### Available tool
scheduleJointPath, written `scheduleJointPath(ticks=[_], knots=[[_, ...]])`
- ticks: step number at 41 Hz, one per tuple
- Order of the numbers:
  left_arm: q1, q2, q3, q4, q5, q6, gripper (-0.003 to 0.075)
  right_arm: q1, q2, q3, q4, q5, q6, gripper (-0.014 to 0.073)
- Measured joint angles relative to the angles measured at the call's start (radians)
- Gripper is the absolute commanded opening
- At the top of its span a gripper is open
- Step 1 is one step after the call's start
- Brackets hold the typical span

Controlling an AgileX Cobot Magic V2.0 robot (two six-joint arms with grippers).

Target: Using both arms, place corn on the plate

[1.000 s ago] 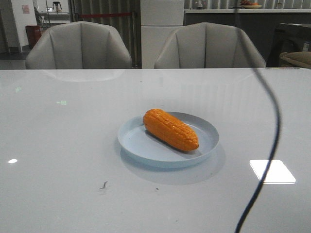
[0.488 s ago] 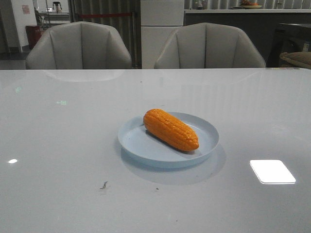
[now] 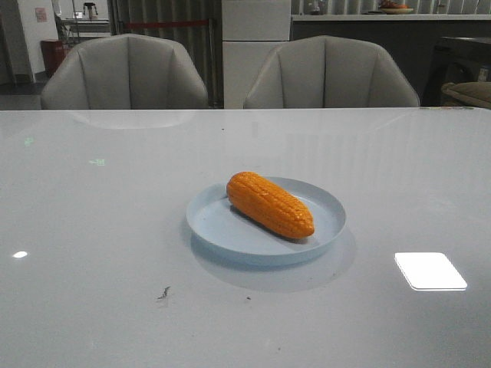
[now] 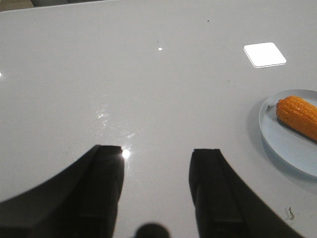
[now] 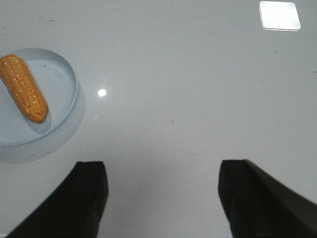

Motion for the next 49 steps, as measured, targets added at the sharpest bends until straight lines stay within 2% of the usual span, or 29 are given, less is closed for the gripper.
scheduleJointPath(ticks=[5,14,20,42,49], knots=[[0.000,0.000,0.000,0.000,0.000,0.000,0.0342,0.000,0.000,0.000,0.000,0.000,0.000,0.0575],[0.000,0.000,0.000,0.000,0.000,0.000,0.0162,0.000,0.000,0.000,0.000,0.000,0.000,0.0575],[0.000,0.000,0.000,0.000,0.000,0.000,0.0089,0.000,0.000,0.000,0.000,0.000,0.000,0.0575],[0.000,-0.012,0.016,0.000,-0.002,0.000,0.0090,0.000,0.000,0.000,0.000,0.000,0.000,0.0575],[0.044,-0.098,0.072,-0.088,-0.002,0.000,0.0090,0.000,0.000,0.000,0.000,0.000,0.000,0.0575]])
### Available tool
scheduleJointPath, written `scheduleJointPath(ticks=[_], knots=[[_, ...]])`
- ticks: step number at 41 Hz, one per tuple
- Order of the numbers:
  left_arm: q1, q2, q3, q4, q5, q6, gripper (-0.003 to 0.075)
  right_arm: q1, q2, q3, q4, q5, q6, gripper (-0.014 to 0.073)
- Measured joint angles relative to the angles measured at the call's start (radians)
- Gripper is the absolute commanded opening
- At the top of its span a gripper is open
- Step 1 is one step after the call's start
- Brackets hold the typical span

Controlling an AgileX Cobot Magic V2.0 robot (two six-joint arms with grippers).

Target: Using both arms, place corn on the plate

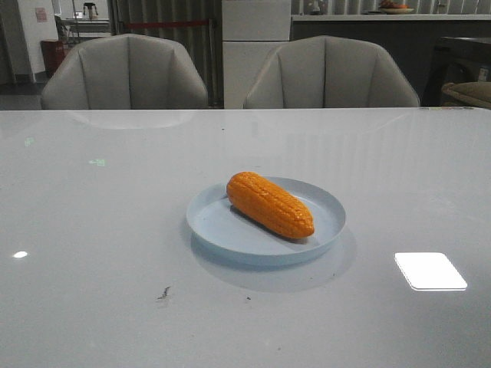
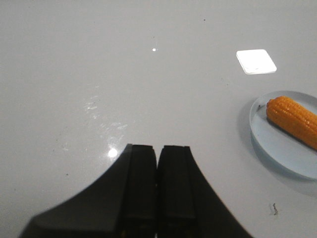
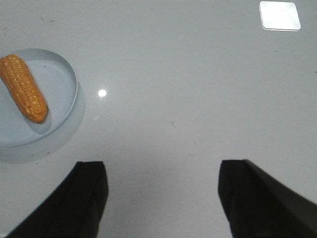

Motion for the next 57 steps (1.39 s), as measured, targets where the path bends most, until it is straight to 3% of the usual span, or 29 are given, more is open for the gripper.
scheduleJointPath(ticks=[11,18,22,28,34,57], knots=[[0.216,-0.239,0.167,-0.179,-0.022,0.038,0.0090,0.000,0.000,0.000,0.000,0.000,0.000,0.0575],[0.318,-0.386,0.331,-0.319,-0.227,0.242,0.0090,0.000,0.000,0.000,0.000,0.000,0.000,0.0575],[0.317,-0.476,0.412,-0.253,-0.310,0.295,0.0090,0.000,0.000,0.000,0.000,0.000,0.000,0.0575],[0.272,-0.620,0.538,-0.192,-0.330,0.315,0.0090,0.000,0.000,0.000,0.000,0.000,0.000,0.0575],[0.249,-0.636,0.650,-0.188,-0.372,0.316,0.0090,0.000,0.000,0.000,0.002,0.000,0.000,0.0575],[0.189,-0.636,0.653,-0.220,-0.370,0.316,0.0090,0.000,0.000,0.000,0.002,0.000,0.000,0.0575]])
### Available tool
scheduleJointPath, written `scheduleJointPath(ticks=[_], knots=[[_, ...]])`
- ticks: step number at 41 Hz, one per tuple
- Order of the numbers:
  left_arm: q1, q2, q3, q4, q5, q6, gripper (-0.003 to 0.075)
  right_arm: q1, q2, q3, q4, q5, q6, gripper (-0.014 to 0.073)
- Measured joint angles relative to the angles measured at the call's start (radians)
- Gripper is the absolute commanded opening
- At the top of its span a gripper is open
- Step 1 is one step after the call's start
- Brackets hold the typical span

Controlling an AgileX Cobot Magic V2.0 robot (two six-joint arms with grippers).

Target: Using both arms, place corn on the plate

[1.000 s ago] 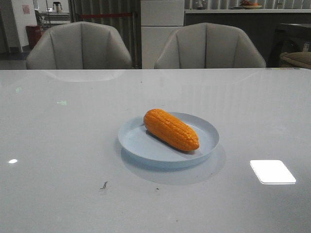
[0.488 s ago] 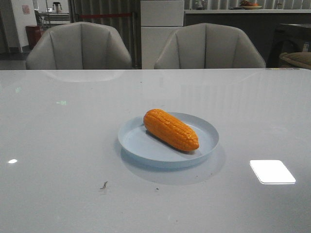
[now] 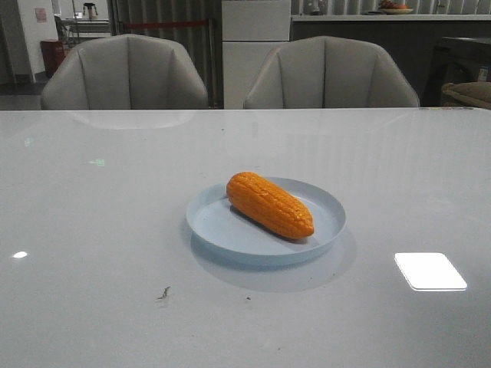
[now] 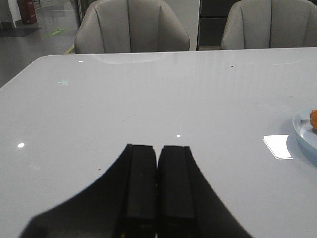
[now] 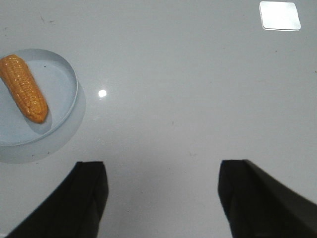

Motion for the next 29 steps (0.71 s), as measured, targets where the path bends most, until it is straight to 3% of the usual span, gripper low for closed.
scheduleJointPath(ticks=[24,29], knots=[[0.000,0.000,0.000,0.000,0.000,0.000,0.0090,0.000,0.000,0.005,-0.036,0.004,0.000,0.0547],[0.000,0.000,0.000,0.000,0.000,0.000,0.0090,0.000,-0.017,0.009,-0.085,0.011,0.000,0.0369]])
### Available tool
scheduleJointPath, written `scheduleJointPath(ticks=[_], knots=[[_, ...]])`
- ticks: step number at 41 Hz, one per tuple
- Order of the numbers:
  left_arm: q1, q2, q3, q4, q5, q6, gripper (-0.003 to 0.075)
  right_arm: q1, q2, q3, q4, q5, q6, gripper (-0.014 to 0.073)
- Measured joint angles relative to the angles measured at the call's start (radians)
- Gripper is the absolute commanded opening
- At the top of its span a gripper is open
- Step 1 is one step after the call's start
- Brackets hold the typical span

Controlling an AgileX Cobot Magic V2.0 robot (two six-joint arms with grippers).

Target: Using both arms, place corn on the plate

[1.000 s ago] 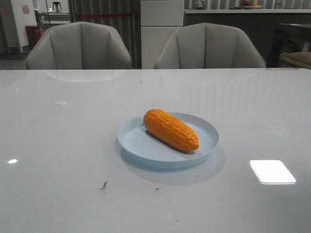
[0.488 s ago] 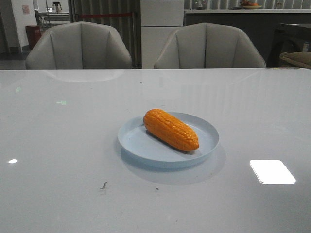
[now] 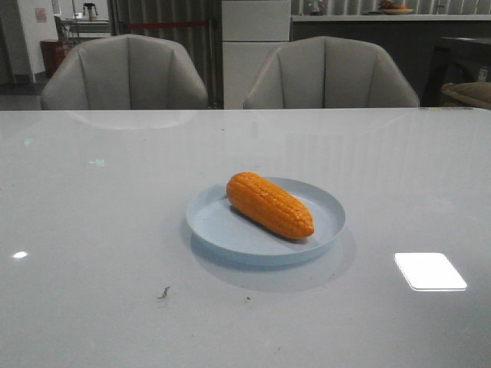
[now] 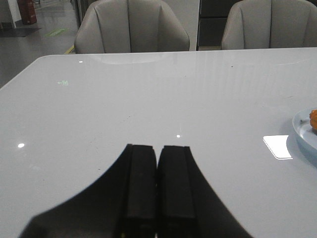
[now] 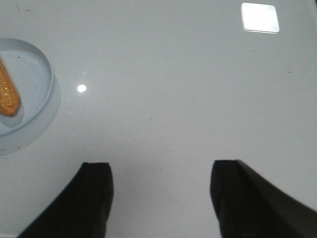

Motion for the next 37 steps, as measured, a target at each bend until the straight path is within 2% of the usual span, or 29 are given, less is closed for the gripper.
scheduleJointPath(ticks=[4,7,9,16,23,27,37], knots=[[0.000,0.000,0.000,0.000,0.000,0.000,0.0090,-0.001,-0.032,0.019,-0.008,-0.023,0.000,0.0157],[0.000,0.000,0.000,0.000,0.000,0.000,0.0090,-0.001,-0.069,0.060,0.005,-0.092,0.000,0.0010],[0.000,0.000,0.000,0.000,0.000,0.000,0.0090,-0.001,-0.098,0.103,0.029,-0.162,0.000,0.0040],[0.000,0.000,0.000,0.000,0.000,0.000,0.0090,-0.001,-0.209,0.323,0.131,-0.500,-0.011,0.0037],[0.000,0.000,0.000,0.000,0.000,0.000,0.0090,-0.010,-0.366,0.520,0.187,-0.771,-0.113,0.0037],[0.000,0.000,0.000,0.000,0.000,0.000,0.0090,-0.025,-0.459,0.598,0.207,-0.814,-0.134,0.0037],[0.000,0.000,0.000,0.000,0.000,0.000,0.0090,-0.041,-0.676,0.790,0.216,-0.814,-0.143,0.0037]])
